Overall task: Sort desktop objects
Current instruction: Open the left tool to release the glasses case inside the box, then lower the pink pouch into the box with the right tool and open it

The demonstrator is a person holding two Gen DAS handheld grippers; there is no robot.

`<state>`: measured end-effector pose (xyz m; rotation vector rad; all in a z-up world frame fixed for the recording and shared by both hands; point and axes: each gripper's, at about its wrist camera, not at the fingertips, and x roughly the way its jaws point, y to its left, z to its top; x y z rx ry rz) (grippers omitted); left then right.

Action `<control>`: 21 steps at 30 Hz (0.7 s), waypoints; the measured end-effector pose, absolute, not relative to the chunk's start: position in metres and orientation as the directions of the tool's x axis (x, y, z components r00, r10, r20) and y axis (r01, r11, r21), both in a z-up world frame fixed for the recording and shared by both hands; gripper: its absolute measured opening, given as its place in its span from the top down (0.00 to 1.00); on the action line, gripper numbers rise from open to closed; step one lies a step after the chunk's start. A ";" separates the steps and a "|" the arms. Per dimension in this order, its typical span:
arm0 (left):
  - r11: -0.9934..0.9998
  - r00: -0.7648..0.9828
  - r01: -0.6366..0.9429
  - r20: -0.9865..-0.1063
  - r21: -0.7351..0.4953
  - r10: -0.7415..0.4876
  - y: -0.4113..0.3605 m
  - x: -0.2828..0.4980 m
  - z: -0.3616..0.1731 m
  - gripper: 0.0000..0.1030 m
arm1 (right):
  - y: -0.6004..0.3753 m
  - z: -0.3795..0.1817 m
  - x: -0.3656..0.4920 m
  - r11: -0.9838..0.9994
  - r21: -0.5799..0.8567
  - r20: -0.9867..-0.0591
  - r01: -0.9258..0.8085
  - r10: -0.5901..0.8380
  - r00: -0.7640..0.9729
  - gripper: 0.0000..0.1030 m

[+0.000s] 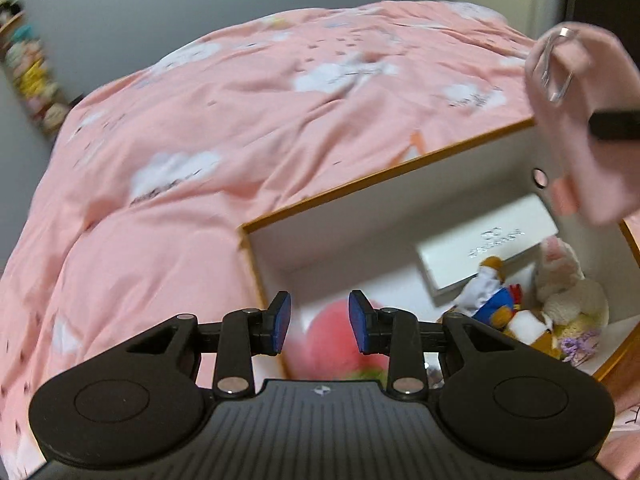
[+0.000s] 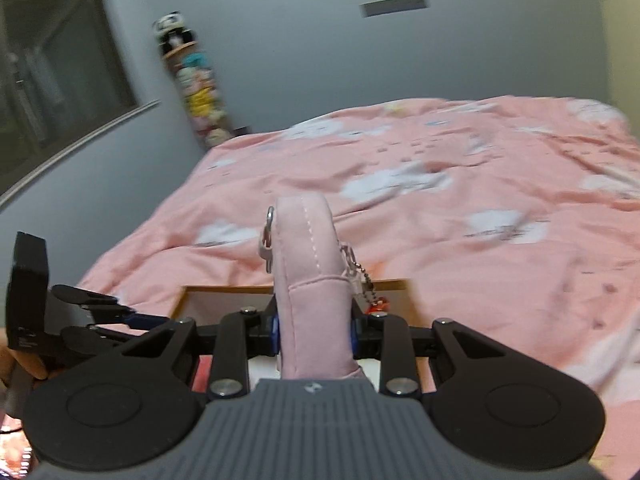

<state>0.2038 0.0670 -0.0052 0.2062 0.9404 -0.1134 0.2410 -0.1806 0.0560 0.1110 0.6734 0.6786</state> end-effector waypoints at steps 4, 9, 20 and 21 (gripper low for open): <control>0.990 0.578 0.100 -0.816 0.097 0.022 0.084 0.196 -0.007 0.64 | -0.143 0.033 0.250 0.749 0.358 -0.577 -0.558 0.647 0.498 0.70; 0.999 0.541 0.024 -0.841 0.024 0.007 0.099 0.191 -0.018 0.64 | -0.104 -0.001 0.258 0.759 0.392 -0.651 -0.520 0.628 0.427 0.70; 0.996 0.491 -0.026 -0.869 -0.088 -0.064 0.110 0.183 -0.042 0.65 | -0.055 -0.053 0.273 0.814 0.353 -0.783 -0.461 0.527 0.331 0.71; 0.995 0.489 -0.026 -0.869 -0.095 -0.070 0.110 0.182 -0.043 0.65 | -0.053 -0.056 0.274 0.816 0.354 -0.787 -0.456 0.524 0.326 0.71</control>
